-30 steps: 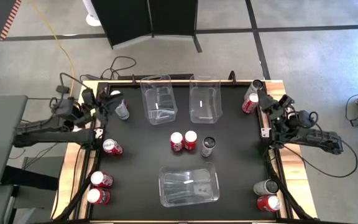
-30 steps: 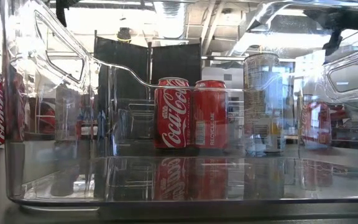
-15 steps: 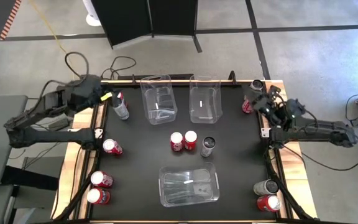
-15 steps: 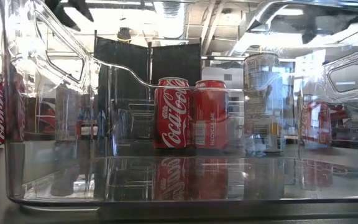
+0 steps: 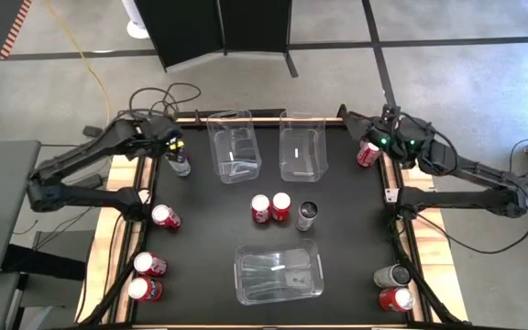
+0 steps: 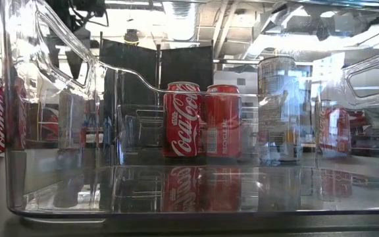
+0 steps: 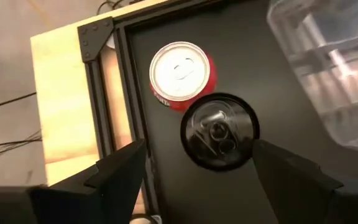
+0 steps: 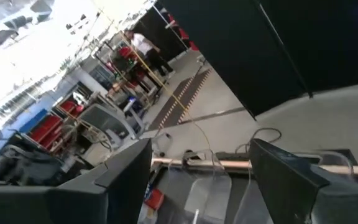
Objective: Sort soda cans
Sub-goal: Put the top left white soda can in the top left transparent bin
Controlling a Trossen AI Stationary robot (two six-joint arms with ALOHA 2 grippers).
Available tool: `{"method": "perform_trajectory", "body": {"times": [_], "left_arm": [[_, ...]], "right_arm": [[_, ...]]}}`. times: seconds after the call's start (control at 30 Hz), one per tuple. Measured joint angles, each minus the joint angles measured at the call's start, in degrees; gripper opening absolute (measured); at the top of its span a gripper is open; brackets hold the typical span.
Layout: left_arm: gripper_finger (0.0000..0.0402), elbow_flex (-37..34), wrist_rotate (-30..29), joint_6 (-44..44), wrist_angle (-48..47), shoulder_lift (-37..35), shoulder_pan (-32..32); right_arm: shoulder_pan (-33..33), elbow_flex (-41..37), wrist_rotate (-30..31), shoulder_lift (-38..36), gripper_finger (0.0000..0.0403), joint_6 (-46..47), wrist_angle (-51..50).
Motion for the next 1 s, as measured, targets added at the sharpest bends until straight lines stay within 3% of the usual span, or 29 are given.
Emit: {"method": "perform_trajectory", "body": {"times": [0.3,0.53,1.0], "left_arm": [[0.0292,0.13,1.40,7.65,2.33,6.60,5.19],[0.0292,0.11,8.75,12.32,5.59,6.25,6.98],[0.0292,0.44,8.82,14.24,4.11,3.57,7.07]], "right_arm": [[-2.11,0.09,-6.29,-0.52,0.0291,1.12,-0.27],[-2.39,0.06,-7.29,-0.45,0.0291,1.12,-0.19],[-4.03,0.04,-8.44,-0.45,0.0291,1.05,-0.07]]}}
